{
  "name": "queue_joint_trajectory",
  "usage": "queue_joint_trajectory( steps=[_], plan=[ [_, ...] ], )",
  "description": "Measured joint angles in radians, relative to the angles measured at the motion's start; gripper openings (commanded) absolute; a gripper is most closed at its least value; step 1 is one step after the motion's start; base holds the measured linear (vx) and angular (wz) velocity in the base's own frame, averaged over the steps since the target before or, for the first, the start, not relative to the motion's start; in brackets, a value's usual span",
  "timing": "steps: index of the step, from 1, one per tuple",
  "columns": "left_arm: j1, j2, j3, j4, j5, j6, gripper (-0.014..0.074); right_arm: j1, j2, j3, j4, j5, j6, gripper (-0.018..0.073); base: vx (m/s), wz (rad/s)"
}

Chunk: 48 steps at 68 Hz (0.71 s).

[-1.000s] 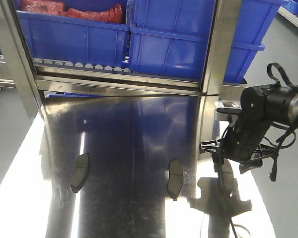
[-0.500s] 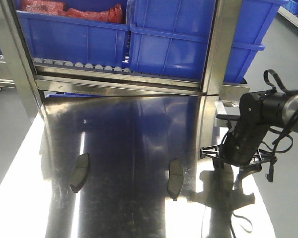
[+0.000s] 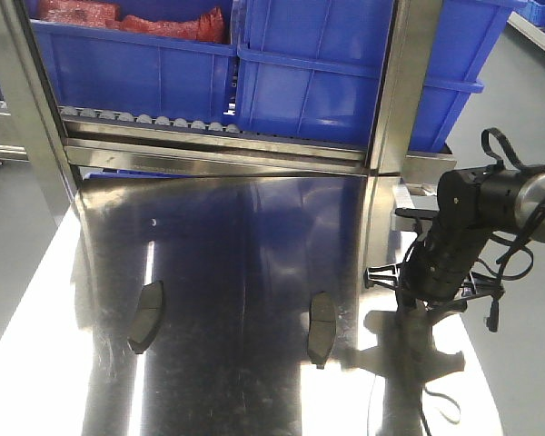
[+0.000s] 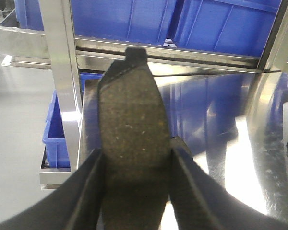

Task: Move and align brake pads A on conveyor
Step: 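Close the right gripper on the brake pad and lift it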

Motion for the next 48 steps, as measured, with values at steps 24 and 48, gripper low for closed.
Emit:
queue_joint_trajectory(
  steps=[24, 48],
  plan=[
    [0.000, 0.000, 0.000, 0.000, 0.000, 0.000, -0.0006, 0.001, -0.182, 0.011, -0.020, 0.002, -0.004, -0.0010, 0.00, 0.00],
    [0.000, 0.000, 0.000, 0.000, 0.000, 0.000, -0.0006, 0.001, -0.630, 0.243, -0.062, -0.072, -0.086, -0.0010, 0.00, 0.00]
  ],
)
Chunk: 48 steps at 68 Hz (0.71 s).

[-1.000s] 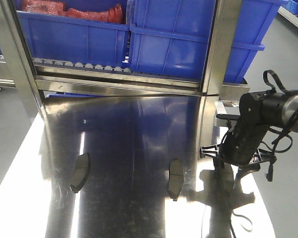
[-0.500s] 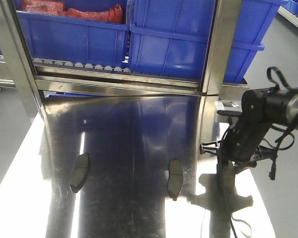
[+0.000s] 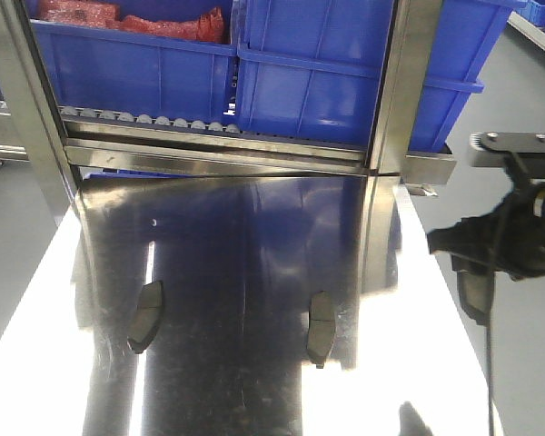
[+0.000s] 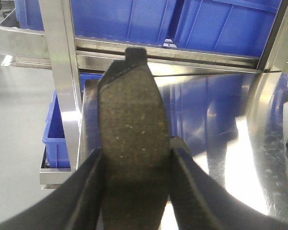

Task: Move and align brake pads A on conveyor
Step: 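Close the right gripper on the brake pad and lift it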

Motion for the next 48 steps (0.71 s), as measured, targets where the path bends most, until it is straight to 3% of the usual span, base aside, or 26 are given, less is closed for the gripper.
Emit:
queue_joint_trajectory(
  steps=[25, 48],
  plan=[
    [0.000, 0.000, 0.000, 0.000, 0.000, 0.000, -0.0006, 0.000, -0.484, 0.304, 0.074, -0.088, -0.102, -0.0010, 0.00, 0.00],
    [0.000, 0.000, 0.000, 0.000, 0.000, 0.000, -0.0006, 0.000, -0.867, 0.471, 0.085, -0.184, -0.202, -0.0008, 0.00, 0.00]
  ],
)
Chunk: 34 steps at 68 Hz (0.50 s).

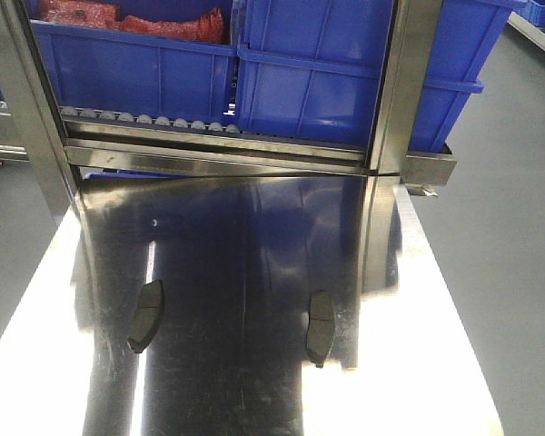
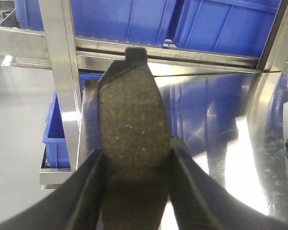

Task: Move and align brake pads A on conveyor
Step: 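Close the right gripper on the brake pad and lift it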

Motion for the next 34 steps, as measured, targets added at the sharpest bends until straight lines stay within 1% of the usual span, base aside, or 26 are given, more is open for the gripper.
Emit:
queue_joint_trajectory(
  steps=[16, 34],
  plan=[
    [0.000, 0.000, 0.000, 0.000, 0.000, 0.000, -0.0006, 0.000, -0.145, 0.059, 0.042, -0.042, -0.029, -0.0008, 0.00, 0.00],
    [0.000, 0.000, 0.000, 0.000, 0.000, 0.000, -0.0006, 0.000, -0.158, 0.064, 0.042, -0.052, -0.039, -0.0007, 0.00, 0.00]
  ],
)
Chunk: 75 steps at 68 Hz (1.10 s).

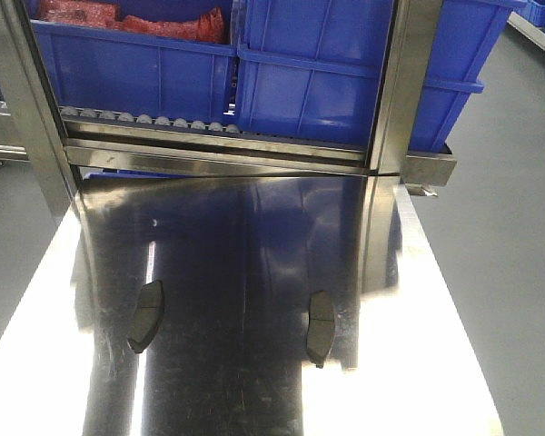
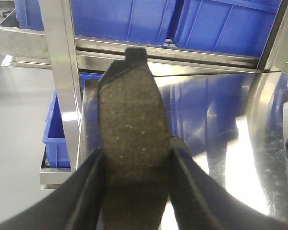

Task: Move and align brake pads A on conveyor
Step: 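Close the right gripper on the brake pad and lift it, then drive away from the steel table holding both pads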

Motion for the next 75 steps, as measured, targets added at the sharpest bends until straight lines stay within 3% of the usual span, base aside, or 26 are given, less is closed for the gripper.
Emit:
queue_joint_trajectory(
  steps=[42, 75],
  plan=[
    [0.000, 0.000, 0.000, -0.001, 0.000, 0.000, -0.0006, 0.000, 0.000, 0.000, -0.001, 0.001, 0.000, -0.0007, -0.01, 0.05],
    [0.000, 0.000, 0.000, -0.001, 0.000, 0.000, -0.0006, 0.000, 0.000, 0.000, -0.001, 0.001, 0.000, -0.0007, -0.15, 0.62]
  ],
)
